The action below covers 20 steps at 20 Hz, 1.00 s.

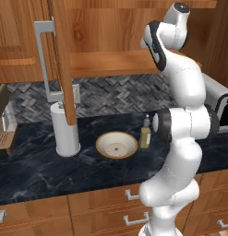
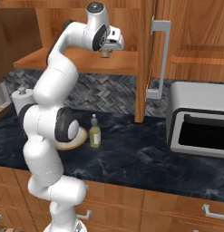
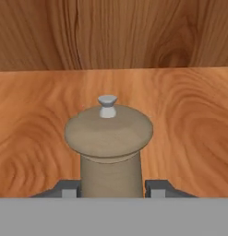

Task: Retrieve the bottle and the shaker from the cabinet and place them next to the mixing bowl on the counter. Then add garlic from the fridge to the mixing bowl.

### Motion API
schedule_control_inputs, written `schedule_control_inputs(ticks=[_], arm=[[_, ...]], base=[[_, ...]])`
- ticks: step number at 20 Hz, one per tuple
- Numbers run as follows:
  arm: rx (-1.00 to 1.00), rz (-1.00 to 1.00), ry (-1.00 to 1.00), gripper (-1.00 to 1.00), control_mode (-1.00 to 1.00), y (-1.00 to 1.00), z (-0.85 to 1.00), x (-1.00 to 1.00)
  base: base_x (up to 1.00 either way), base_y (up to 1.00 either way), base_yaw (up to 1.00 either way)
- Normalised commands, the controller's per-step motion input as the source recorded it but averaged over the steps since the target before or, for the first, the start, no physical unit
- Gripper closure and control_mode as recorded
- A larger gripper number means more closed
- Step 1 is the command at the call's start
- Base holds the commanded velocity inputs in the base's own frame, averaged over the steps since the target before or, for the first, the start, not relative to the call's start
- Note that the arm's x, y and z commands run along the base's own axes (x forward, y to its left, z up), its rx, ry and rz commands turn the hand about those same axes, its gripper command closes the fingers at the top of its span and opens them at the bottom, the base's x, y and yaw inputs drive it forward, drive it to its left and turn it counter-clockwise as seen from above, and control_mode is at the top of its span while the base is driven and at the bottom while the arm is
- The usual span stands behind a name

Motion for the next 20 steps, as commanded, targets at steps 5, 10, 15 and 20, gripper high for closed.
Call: schedule_control_inputs(ticks=[5, 10, 15, 20], arm=[[0.01, 0.12, -0.16, 1.00, -1.00, 0.25, -0.09, -1.00], [0.00, 0.15, -0.24, 1.00, -1.00, 0.28, -0.29, -1.00], [0.00, 0.16, -0.20, 1.00, -1.00, 0.22, -0.18, -1.00], [0.03, 0.17, -0.10, 1.00, -1.00, 0.03, -0.11, -1.00]], base=[[0.00, 0.00, 0.00], [0.00, 0.00, 0.00], [0.00, 0.00, 0.00], [0.00, 0.00, 0.00]])
